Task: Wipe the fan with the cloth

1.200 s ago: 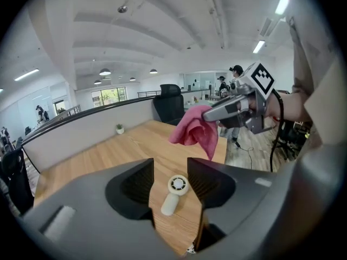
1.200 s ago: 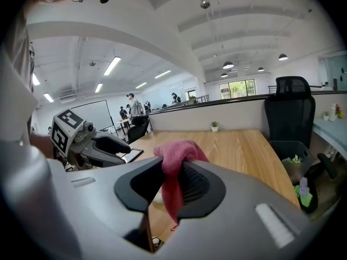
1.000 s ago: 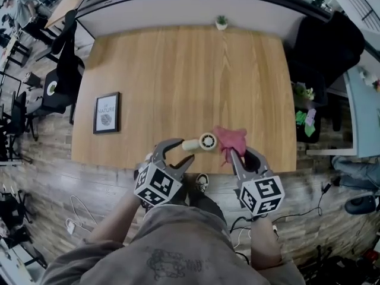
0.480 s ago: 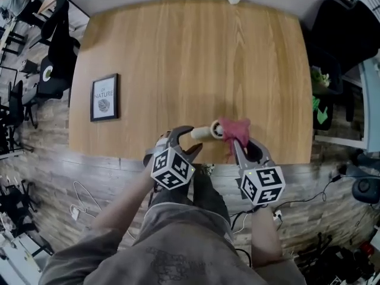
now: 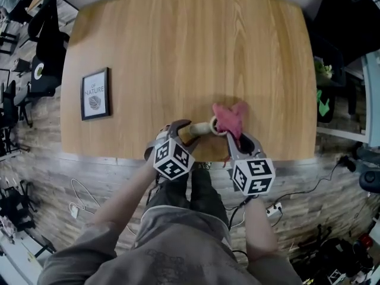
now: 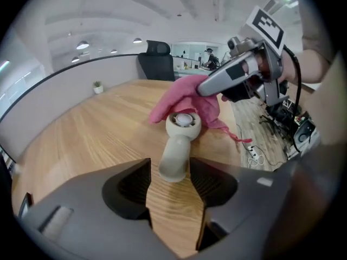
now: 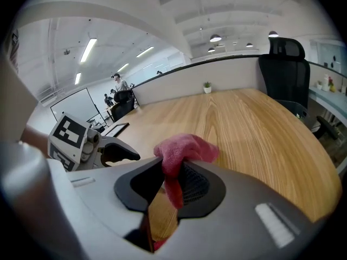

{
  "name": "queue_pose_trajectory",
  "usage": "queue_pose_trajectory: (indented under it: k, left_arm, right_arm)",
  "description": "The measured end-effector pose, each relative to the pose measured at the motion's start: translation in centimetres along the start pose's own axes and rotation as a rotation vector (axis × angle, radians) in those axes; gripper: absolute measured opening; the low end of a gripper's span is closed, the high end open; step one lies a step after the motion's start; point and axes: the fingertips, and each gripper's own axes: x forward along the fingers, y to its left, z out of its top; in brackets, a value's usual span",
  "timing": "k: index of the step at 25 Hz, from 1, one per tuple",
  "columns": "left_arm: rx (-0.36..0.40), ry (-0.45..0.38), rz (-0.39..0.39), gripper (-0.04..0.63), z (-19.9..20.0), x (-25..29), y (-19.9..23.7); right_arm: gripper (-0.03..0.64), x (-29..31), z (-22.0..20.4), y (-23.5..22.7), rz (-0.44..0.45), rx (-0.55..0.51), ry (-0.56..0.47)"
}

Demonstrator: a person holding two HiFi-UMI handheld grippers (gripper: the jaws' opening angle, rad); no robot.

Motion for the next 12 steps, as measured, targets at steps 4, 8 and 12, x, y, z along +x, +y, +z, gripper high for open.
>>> queue_pose_trajectory:
  k: [4,8,12]
  left_arm:
    - [0.028,0.004,-0.021,0.196,-0.6,0.7,-0.4]
    - [0.035,-0.011,-0.024,0.183,-0.8,1.2,-0.6]
    - [0.036,-0.020,-0.032,0.179,-1.1,1.3,-0.7]
  right_arm:
    - [0.081,0.9,-1.0,-0.7,-0.048,-0.002,-0.005]
    - [0.081,2.0,-1.7,-1.1,-0.062,-0.017,0.011]
    - [0.081,3.2,-2.2,0.9,-0.009,-0.030,0.046]
